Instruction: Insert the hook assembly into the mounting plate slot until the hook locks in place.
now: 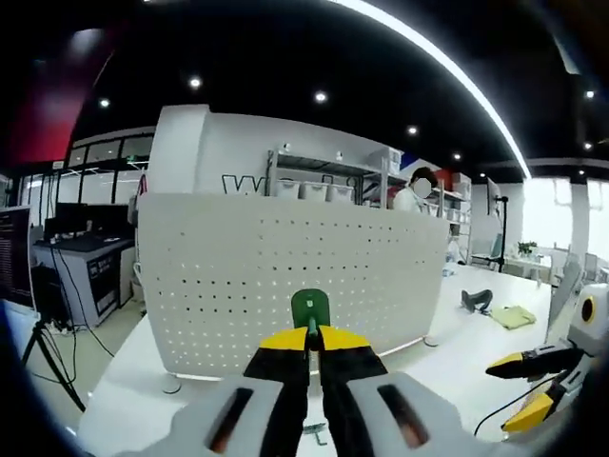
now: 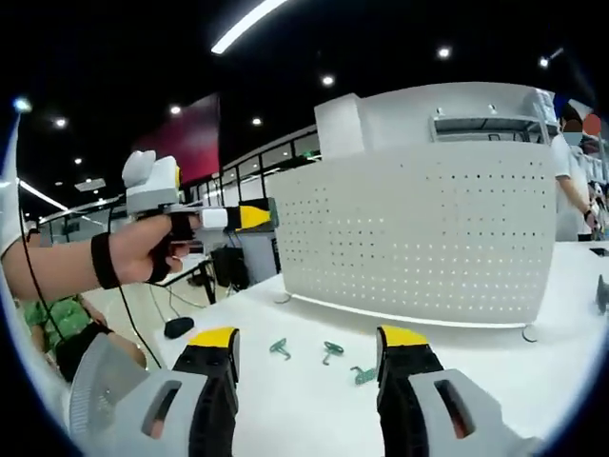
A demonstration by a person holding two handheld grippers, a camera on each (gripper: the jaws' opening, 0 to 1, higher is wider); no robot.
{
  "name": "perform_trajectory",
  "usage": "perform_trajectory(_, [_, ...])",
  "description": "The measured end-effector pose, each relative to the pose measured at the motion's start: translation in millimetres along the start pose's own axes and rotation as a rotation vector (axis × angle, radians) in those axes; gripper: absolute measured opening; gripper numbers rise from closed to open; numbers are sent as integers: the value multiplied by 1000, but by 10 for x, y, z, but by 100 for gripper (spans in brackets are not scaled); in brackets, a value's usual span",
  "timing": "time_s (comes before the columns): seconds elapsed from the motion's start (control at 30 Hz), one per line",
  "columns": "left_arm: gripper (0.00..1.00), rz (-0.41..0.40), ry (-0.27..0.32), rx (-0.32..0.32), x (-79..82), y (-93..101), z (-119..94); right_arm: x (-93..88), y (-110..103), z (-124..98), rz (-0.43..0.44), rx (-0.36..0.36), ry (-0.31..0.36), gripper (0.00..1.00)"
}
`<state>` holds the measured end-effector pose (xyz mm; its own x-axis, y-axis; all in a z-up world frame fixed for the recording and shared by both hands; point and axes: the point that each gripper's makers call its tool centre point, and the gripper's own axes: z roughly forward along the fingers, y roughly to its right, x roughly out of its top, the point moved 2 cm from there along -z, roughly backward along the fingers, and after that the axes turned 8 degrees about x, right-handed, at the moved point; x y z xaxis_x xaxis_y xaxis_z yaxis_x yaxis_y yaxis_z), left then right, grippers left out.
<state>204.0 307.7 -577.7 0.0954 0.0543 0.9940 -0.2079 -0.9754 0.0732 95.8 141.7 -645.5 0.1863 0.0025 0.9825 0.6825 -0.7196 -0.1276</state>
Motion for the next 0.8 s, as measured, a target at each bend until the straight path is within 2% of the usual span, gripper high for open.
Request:
perform_trajectory(0.27, [3, 14, 19, 23, 85, -83, 139, 11, 50, -16, 1, -9, -1, 62])
perform_trajectory(0.8, [2, 67, 14, 43, 155, -137, 479, -13, 195, -23, 9, -33, -16, 63])
